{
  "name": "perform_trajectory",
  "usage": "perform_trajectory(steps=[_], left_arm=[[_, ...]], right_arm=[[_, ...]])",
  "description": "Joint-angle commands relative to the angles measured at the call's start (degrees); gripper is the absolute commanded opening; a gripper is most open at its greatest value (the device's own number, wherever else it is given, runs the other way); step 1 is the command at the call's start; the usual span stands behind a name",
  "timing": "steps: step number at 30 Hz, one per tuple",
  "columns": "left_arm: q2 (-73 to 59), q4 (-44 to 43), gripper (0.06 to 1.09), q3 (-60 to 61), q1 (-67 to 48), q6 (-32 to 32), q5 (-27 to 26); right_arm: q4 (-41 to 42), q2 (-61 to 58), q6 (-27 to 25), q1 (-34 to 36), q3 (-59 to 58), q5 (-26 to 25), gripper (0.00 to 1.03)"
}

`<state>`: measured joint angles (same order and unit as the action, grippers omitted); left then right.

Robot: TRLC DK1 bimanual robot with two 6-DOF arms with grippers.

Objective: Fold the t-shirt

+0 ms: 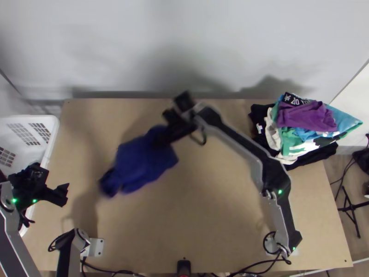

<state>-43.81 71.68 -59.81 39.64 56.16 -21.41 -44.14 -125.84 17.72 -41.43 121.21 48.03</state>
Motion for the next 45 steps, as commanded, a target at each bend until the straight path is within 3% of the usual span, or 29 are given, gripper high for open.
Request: perform_trajectory(steps=[1, 9, 21, 28, 38, 45], left_arm=[[-2.6, -0.1, 1.02, -1.9, 0.0, 1.0, 0.0], [-6.2, -0.5, 1.02, -4.0, -1.0, 1.2, -0.1], [-10.4, -2.2, 1.02, -5.8, -4.3, 1.1, -0.3], [-12.2, -3.3, 1.02, -6.7, -4.3, 1.7, -0.8], [-14.5, -3.7, 1.02, -8.1, -4.3, 2.4, -1.9], [-15.3, -3.7, 1.02, -7.9, -4.3, 3.0, -2.5]], right_arm=[[-11.9, -1.3, -3.0, 8.8, 11.2, 0.2, 0.03], [-24.8, 0.8, -11.7, 15.2, 10.6, 0.2, 0.03], [-34.0, 4.2, -15.5, 23.5, 12.2, 0.0, 0.03], [-34.6, 8.5, -17.0, 26.0, 12.8, -4.6, 0.03], [-34.9, 10.0, -17.3, 35.9, 15.2, -4.7, 0.03], [-36.2, 12.5, -18.2, 37.6, 15.4, -4.8, 0.03]])
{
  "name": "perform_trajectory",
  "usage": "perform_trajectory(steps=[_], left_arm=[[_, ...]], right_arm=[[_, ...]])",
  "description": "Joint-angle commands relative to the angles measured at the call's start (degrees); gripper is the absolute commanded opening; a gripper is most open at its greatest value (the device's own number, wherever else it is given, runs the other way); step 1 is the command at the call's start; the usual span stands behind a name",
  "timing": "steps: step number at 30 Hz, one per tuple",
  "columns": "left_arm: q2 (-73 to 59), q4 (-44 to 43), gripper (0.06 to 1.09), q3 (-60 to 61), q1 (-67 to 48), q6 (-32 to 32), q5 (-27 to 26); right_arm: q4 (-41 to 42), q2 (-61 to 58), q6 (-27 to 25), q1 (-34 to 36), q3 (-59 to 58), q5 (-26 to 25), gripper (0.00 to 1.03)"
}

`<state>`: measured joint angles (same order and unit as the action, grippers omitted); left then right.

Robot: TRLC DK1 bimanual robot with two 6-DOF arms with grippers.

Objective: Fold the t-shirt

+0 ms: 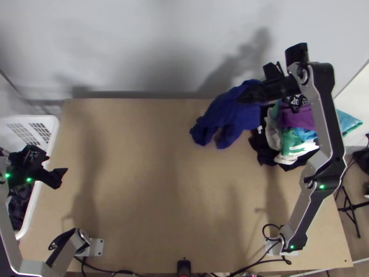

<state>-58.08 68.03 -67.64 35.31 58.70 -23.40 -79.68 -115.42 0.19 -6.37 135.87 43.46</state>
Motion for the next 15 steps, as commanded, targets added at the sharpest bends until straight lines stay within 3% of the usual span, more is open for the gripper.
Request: perform_trajectory(steps=[1, 6, 15], left_arm=[[-1.2, -0.1, 1.02, 0.0, 0.0, 0.5, -0.6], [-1.4, -0.2, 1.02, 0.3, 0.1, 1.5, -1.0], [-2.3, -1.1, 1.02, 0.0, -0.5, 2.0, -1.2]], right_arm=[[-0.5, 2.6, -0.8, 2.6, 0.9, -0.3, 0.03], [5.1, 8.2, -1.9, 0.2, 1.0, -9.1, 0.03], [5.6, 11.6, -1.9, 4.4, 0.5, -9.4, 0.03]])
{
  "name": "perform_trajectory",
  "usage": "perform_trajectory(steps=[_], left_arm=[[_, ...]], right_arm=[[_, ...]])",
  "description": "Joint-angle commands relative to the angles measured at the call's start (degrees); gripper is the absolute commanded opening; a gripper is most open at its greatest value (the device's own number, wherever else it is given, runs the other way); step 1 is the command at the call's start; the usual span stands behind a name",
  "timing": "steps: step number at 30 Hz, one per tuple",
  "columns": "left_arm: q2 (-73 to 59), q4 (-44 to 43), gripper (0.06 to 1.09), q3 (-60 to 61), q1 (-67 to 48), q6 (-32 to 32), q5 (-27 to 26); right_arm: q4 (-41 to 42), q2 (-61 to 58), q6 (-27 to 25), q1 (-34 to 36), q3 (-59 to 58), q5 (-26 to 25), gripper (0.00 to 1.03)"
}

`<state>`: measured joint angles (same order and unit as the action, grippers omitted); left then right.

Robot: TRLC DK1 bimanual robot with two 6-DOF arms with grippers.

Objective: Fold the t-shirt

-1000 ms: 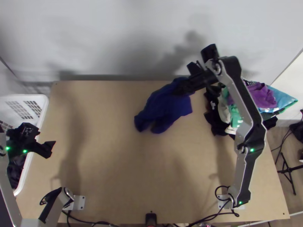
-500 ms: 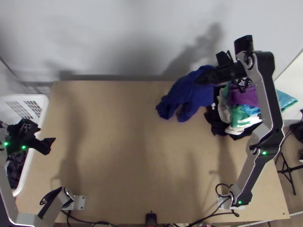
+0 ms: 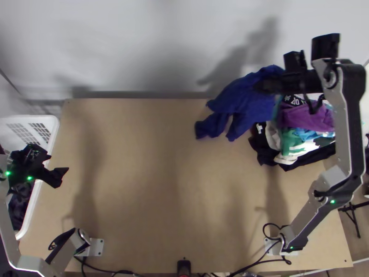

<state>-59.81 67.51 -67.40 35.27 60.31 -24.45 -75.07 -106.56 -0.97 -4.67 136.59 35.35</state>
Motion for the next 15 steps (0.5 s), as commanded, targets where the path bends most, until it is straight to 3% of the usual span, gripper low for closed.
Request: perform_trajectory(steps=[1, 15], left_arm=[[-0.7, -0.6, 1.02, -0.3, -0.5, 0.4, -0.2], [0.2, -0.4, 1.02, 0.0, -0.9, 0.3, 0.0]], right_arm=[[1.0, 2.9, -0.8, 3.2, -0.2, -1.3, 0.03], [2.5, 4.4, -4.7, 8.6, 0.3, -0.3, 0.03]])
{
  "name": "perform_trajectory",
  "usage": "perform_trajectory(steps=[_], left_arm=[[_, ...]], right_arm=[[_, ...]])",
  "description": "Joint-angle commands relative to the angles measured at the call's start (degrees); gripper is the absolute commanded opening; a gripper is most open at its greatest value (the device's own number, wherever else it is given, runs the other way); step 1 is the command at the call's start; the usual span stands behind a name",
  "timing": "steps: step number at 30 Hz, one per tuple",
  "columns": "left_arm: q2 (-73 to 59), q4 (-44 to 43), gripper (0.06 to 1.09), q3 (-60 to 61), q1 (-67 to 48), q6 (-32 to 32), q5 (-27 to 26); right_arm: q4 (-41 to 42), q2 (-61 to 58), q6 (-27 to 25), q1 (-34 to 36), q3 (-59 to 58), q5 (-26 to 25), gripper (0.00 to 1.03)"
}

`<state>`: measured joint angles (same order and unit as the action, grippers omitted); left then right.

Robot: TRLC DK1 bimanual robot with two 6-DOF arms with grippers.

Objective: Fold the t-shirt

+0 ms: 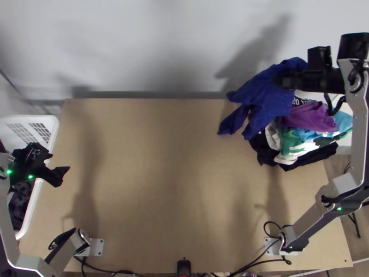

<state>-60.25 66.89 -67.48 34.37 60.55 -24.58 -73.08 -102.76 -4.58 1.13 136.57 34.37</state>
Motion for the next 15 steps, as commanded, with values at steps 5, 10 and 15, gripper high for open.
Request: perform_trajectory(steps=[5, 10, 15], left_arm=[[1.2, 0.7, 1.02, 0.3, 0.1, 0.1, 0.2], [2.8, 1.0, 1.02, 1.3, -0.2, 0.0, 0.2], [3.7, 1.7, 1.02, 1.7, -0.3, -0.2, 0.2]], right_arm=[[0.7, 0.3, -3.9, 6.3, 0.4, 2.7, 0.03], [0.3, -2.4, -5.1, 11.4, -0.3, 4.5, 0.03], [0.0, -2.7, -6.0, 16.5, -1.7, 5.4, 0.03]])
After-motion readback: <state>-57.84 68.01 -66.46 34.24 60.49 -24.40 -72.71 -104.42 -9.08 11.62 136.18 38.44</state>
